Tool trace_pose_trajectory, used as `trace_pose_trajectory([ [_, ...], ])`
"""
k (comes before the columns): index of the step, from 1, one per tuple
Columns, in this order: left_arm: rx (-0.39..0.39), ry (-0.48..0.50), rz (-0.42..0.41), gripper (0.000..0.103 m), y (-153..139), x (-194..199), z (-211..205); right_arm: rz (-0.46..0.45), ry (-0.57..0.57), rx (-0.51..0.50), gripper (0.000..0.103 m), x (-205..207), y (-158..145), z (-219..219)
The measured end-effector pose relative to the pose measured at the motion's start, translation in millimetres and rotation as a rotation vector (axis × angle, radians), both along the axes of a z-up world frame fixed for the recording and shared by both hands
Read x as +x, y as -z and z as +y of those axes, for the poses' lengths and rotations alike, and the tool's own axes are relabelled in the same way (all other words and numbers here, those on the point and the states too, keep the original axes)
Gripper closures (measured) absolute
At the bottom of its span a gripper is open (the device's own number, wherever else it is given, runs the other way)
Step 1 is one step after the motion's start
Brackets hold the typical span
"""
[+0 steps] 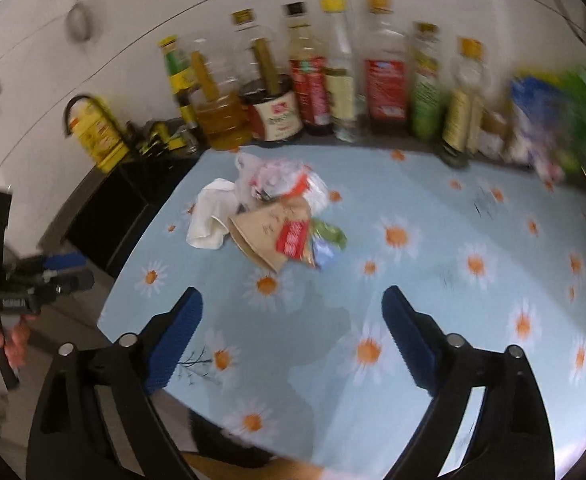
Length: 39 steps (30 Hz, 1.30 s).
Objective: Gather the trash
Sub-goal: 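Reach the right tool to the red-labelled snack bag and grasp it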
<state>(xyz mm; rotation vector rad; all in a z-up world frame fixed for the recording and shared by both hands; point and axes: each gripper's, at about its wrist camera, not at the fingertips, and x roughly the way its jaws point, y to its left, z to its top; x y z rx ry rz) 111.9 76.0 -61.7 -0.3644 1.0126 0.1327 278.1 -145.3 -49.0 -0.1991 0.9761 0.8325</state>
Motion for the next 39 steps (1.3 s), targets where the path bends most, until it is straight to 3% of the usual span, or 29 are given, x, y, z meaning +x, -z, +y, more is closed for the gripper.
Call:
trace_pose_trajectory([
  [7, -0.005, -0.095, 0.040, 0.014, 3, 26, 6, -0.111, -0.313, -0.129, 0.011, 28, 38, 42],
  [16, 0.012, -0.199, 0.096, 0.014, 17, 55, 12, -0.102, -0.499, -0.199, 0.012, 63, 90, 73],
  [27, 0.019, -0.256, 0.125, 0.014, 22, 73, 9, -0.087, -0.598, -0.229, 0.034, 78, 115, 78],
  [32, 0.026, -0.261, 0.143, 0.014, 26, 82, 6, -0.086, -0.621, -0.206, 0.034, 78, 116, 80],
  [33, 0.027, -0.262, 0.147, 0.014, 28, 83, 6, -0.086, -0.625, -0.203, 0.042, 78, 116, 80],
  [39, 0.035, -0.265, 0.162, 0.014, 30, 92, 5, -0.084, -0.639, -0.184, 0.045, 78, 116, 79],
])
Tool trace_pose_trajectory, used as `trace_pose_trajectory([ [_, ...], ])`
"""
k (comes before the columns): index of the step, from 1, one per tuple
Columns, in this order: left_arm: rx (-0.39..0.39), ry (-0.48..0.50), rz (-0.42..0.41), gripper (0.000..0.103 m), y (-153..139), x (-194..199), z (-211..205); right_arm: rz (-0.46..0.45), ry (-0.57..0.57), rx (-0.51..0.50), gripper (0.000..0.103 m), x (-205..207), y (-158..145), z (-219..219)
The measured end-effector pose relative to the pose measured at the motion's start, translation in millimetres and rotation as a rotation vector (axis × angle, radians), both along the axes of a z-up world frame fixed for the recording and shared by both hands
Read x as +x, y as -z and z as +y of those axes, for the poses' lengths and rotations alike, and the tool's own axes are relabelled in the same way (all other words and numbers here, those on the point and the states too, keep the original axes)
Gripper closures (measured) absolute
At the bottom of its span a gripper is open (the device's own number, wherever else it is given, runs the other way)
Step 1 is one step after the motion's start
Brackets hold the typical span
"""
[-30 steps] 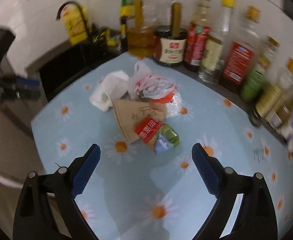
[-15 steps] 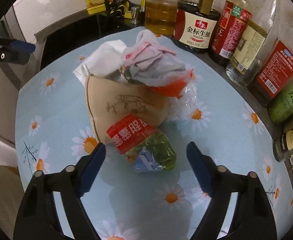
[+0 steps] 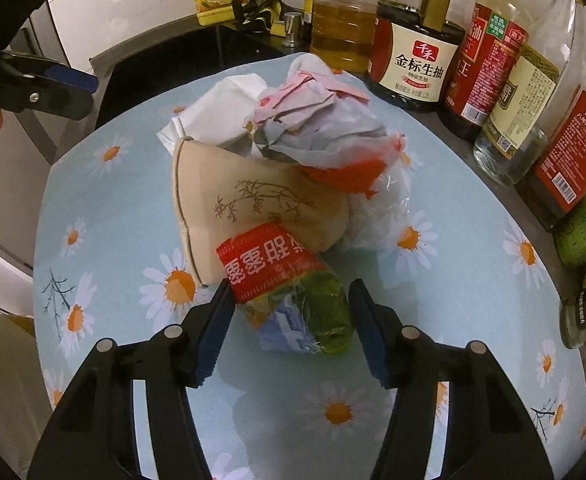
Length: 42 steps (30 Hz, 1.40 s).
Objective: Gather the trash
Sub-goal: 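Reach the right tool to the red-labelled snack bag and grasp it, then grasp the white paper napkin with the left tool while the right tool holds the snack bag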
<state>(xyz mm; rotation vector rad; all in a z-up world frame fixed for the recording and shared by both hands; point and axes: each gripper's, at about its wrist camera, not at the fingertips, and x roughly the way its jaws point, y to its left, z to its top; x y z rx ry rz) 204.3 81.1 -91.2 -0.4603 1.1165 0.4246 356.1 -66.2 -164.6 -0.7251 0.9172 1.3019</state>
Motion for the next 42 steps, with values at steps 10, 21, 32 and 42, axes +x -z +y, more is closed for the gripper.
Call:
trace_pose_trajectory([
  [10, 0.003, 0.017, 0.000, 0.014, 0, 19, 1, 0.060, 0.059, 0.041, 0.050, -1, -13, -26],
  [21, -0.023, 0.062, 0.014, 0.014, 11, 55, 5, 0.163, 0.149, 0.151, 0.050, -13, -46, -65],
  [32, -0.050, 0.082, 0.059, 0.009, 31, 85, 13, 0.250, 0.231, 0.239, 0.050, -22, -61, -90],
  [42, -0.068, 0.089, 0.140, 0.009, 56, 101, 24, 0.316, 0.300, 0.281, 0.050, -24, -58, -101],
])
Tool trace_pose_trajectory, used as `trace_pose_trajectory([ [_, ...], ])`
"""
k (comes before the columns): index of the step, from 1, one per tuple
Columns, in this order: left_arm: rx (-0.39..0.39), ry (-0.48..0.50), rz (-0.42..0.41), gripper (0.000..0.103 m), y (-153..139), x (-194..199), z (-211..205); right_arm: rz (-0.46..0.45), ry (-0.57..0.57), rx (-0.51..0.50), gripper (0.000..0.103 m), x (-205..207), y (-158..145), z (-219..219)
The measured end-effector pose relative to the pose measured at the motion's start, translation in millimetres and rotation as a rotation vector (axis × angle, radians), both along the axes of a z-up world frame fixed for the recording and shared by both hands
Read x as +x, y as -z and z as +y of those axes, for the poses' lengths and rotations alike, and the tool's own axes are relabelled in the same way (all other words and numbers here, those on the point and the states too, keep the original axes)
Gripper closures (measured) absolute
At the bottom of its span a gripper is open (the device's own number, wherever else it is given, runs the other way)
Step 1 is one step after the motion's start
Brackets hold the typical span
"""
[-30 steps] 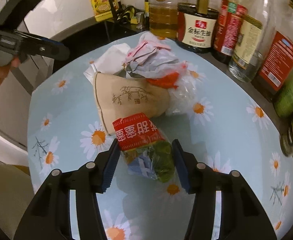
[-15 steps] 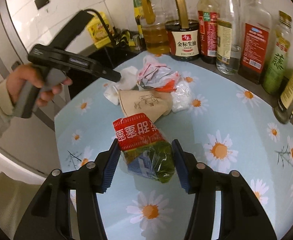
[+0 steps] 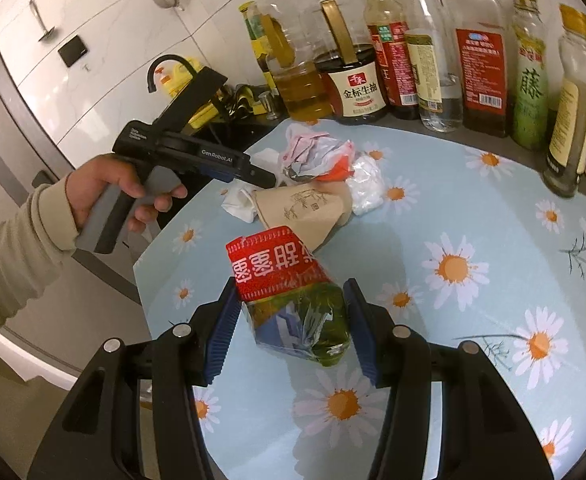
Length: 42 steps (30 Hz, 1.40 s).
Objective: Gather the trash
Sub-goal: 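Grasp the white paper napkin with the left tool while the right tool holds the snack bag, then carry the snack bag and napkin down over the black trash bin with both tools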
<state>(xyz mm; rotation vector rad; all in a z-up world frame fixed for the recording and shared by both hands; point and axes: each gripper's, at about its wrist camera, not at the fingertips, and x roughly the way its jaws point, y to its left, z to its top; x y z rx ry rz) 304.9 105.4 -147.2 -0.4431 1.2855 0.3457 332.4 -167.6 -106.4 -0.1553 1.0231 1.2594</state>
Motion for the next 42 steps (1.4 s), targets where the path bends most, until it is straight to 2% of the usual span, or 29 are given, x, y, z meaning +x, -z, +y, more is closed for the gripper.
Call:
trace_pose_trajectory([
  [6, 0.013, 0.001, 0.004, 0.010, 6, 2, 6, 0.018, 0.021, -0.009, 0.051, -3, 7, -2],
  [7, 0.011, 0.003, 0.007, 0.013, 7, 2, 7, 0.021, 0.026, -0.011, 0.051, -4, 8, -2],
  [9, 0.004, 0.011, 0.011, 0.026, 9, 3, 7, 0.025, 0.034, -0.015, 0.051, -4, 10, -3],
  [23, 0.032, 0.056, -0.038, 0.027, -11, -20, 3, 0.016, 0.088, -0.076, 0.051, -20, 15, 7],
  [42, -0.003, 0.207, -0.179, 0.028, -56, -126, -22, -0.045, 0.243, -0.159, 0.051, -104, -7, 22],
])
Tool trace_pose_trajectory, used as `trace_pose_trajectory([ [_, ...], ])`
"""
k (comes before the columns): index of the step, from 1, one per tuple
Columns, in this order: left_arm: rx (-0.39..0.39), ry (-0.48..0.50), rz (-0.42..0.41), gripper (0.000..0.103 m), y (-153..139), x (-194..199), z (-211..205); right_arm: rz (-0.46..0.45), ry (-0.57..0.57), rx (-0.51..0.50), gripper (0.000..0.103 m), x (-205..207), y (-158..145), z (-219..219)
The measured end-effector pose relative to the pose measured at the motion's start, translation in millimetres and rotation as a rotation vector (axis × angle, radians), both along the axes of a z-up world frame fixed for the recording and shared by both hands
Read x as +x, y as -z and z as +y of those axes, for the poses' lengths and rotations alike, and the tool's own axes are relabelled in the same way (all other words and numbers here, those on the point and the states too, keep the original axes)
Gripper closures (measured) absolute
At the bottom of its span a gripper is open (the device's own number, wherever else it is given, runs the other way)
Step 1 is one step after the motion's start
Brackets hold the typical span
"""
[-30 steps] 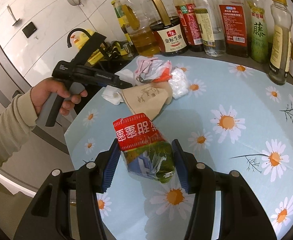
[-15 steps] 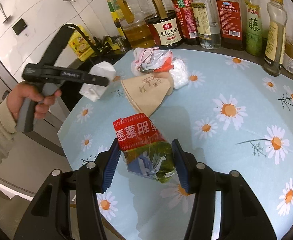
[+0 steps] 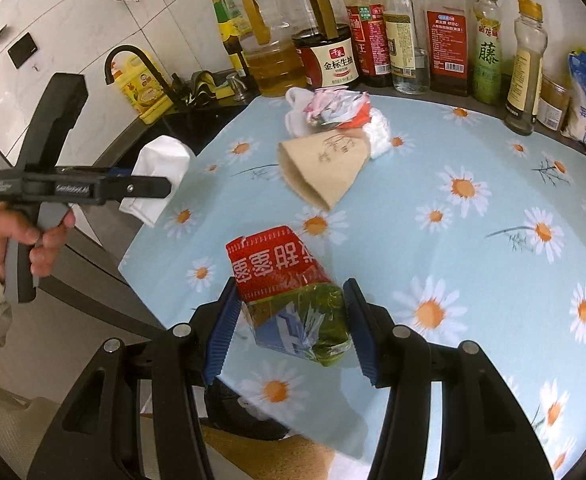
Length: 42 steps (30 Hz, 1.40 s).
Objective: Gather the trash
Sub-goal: 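Carry the snack bag and napkin down over the black trash bin with both tools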
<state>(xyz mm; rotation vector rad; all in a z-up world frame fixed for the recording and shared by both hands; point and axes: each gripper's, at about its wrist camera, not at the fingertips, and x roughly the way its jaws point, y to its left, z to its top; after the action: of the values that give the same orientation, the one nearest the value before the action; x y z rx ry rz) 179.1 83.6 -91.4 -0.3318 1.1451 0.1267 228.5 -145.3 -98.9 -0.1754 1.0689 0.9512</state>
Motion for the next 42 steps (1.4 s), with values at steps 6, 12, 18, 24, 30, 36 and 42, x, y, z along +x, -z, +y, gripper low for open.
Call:
trace_pose_trajectory([
  [6, -0.022, 0.045, -0.026, 0.028, -5, -32, -7, -0.002, 0.044, -0.010, 0.051, -33, -5, 5],
  [12, -0.050, 0.091, -0.038, 0.028, -3, -65, -14, 0.001, 0.086, -0.022, 0.050, -66, -7, 12],
  [18, -0.080, 0.129, -0.034, 0.028, 4, -95, -15, 0.027, 0.125, -0.029, 0.050, -99, -1, 21],
  [24, -0.109, 0.159, -0.015, 0.028, 14, -126, -17, 0.066, 0.151, -0.034, 0.050, -128, 12, 31],
  [30, -0.141, 0.186, 0.000, 0.028, 25, -152, -22, 0.114, 0.169, -0.047, 0.050, -149, 30, 37],
  [36, -0.172, 0.200, 0.043, 0.028, 44, -169, -30, 0.178, 0.176, -0.062, 0.050, -162, 52, 38],
  [42, -0.194, 0.217, 0.096, 0.028, 65, -179, -40, 0.258, 0.186, -0.067, 0.050, -171, 79, 32],
])
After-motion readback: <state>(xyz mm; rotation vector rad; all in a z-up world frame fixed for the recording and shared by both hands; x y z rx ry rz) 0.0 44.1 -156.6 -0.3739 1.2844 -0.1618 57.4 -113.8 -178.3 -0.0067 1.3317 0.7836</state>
